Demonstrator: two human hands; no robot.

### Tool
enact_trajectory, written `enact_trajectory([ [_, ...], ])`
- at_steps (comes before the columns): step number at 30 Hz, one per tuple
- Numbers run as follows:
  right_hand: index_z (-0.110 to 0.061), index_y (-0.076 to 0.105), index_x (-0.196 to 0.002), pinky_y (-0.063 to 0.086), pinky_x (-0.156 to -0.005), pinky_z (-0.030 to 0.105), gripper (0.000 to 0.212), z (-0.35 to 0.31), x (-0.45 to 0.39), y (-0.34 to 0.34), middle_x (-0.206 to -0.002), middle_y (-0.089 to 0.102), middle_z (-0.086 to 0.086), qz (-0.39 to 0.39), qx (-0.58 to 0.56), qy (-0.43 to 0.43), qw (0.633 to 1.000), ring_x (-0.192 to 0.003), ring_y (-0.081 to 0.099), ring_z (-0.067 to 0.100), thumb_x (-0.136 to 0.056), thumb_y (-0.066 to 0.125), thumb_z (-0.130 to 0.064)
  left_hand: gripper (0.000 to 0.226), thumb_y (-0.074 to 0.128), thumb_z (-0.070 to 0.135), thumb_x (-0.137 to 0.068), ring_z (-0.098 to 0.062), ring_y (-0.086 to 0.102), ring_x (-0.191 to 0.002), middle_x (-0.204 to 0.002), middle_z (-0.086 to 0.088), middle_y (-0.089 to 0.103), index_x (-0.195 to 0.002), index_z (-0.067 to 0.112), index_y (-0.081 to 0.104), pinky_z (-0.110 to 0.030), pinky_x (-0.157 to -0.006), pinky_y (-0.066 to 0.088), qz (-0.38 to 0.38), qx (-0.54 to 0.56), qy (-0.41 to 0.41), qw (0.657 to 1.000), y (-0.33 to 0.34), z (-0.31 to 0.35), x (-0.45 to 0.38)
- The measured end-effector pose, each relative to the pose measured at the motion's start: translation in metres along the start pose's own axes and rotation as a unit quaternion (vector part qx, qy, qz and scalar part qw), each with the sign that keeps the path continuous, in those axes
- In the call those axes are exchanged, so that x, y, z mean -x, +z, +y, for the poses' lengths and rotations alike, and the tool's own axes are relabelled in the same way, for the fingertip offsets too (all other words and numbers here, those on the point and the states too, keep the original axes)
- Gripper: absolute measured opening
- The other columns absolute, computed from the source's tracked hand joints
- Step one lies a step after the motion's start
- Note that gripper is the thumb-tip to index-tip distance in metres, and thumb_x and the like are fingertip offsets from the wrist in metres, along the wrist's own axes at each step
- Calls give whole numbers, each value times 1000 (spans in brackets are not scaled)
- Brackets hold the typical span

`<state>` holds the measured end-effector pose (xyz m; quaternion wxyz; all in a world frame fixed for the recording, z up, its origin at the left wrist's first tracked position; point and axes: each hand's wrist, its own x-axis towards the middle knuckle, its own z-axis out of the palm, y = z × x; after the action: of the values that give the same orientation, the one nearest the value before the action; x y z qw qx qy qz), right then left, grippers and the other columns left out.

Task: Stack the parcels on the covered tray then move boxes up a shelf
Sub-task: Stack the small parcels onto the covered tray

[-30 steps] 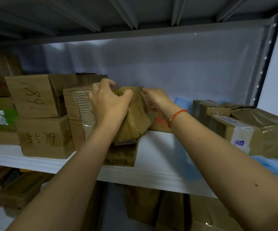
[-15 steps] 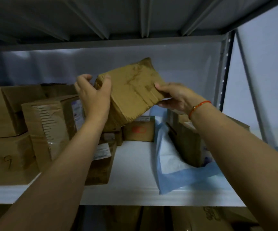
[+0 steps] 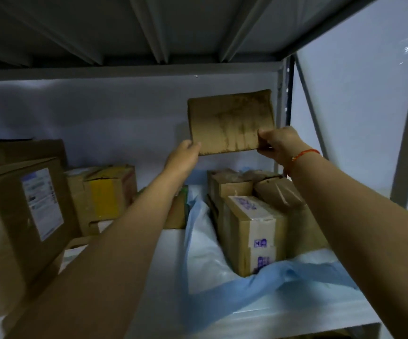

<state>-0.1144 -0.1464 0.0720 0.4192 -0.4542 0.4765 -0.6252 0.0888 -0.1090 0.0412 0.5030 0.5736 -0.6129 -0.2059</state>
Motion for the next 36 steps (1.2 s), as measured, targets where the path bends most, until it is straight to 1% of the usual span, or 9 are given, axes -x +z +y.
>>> enact_trajectory([
  [3, -1, 49, -128, 49, -94, 43, 39, 6, -14, -15, -128, 55, 19, -5, 164, 40, 986, -119, 54, 34, -93, 60, -13, 45, 36, 32, -103, -27, 44, -131, -144, -8, 45, -144, 16, 38, -34, -104, 35, -16, -13, -4, 1000, 16, -6, -17],
  [8, 2, 46, -137, 41, -108, 42, 45, 17, -37, -29, -141, 48, 21, -50, 365, 50, 928, -129, 47, 35, -95, 53, -12, 41, 47, 31, -99, -27, 53, -118, -135, -8, 53, -137, 17, 43, -34, -95, 43, -7, -45, -7, 999, 43, -27, -37],
  [11, 0, 43, -139, 41, -108, 38, 48, 22, -39, -29, -137, 50, 18, -21, 491, 50, 870, -122, 51, 29, -99, 50, -27, 38, 49, 33, -98, -24, 54, -108, -127, -6, 55, -131, 16, 45, -30, -86, 42, 2, -45, -11, 999, 58, -32, -46],
  [16, 4, 42, -138, 37, -110, 42, 50, 28, -45, -35, -138, 48, 22, -30, 497, 62, 865, -129, 45, 35, -95, 56, -17, 26, 44, 28, -100, -19, 48, -95, -110, -3, 53, -122, 16, 48, -28, -77, 35, 7, -75, -11, 997, 69, -32, -57],
  [20, 1, 38, -139, 41, -100, 38, 44, 32, -44, -40, -130, 52, 19, -75, 529, 82, 841, -123, 48, 35, -99, 50, -12, 8, 45, 23, -97, -21, 47, -87, -97, -5, 54, -96, 16, 49, -26, -71, 33, 27, -127, -12, 992, 72, -35, -59],
  [25, 2, 33, -143, 36, -107, 38, 46, 22, -18, -40, -148, 37, 20, -127, 528, 76, 837, -137, 37, 33, -102, 44, -16, 11, 48, 21, -96, -22, 47, -85, -93, -5, 53, -97, 13, 56, -26, -66, 33, 16, -159, -30, 987, 73, -40, -53],
  [28, 1, 31, -143, 33, -110, 39, 51, 18, -11, -38, -148, 36, 19, -139, 522, 73, 838, -138, 36, 34, -100, 48, -22, 21, 46, 20, -96, -26, 49, -81, -77, -6, 52, -78, 11, 53, -27, -59, 33, 11, -166, -40, 985, 69, -39, -49],
  [32, 0, 43, -135, 39, -108, 44, 51, 20, -22, -27, -135, 48, 18, -42, 496, 20, 867, -126, 47, 36, -94, 57, -28, 37, 43, 24, -96, -39, 60, -103, -114, -24, 63, -115, -2, 61, -32, -72, 46, 51, -147, -57, 986, 54, -32, -40],
  [36, -6, 43, -135, 42, -103, 46, 52, 18, -17, -3, -136, 46, 20, 152, 385, -76, 907, -123, 47, 38, -88, 54, -25, 29, 42, 14, -95, -40, 57, -108, -119, -21, 60, -117, 1, 57, -36, -73, 41, 169, -152, -38, 973, 19, -23, -22],
])
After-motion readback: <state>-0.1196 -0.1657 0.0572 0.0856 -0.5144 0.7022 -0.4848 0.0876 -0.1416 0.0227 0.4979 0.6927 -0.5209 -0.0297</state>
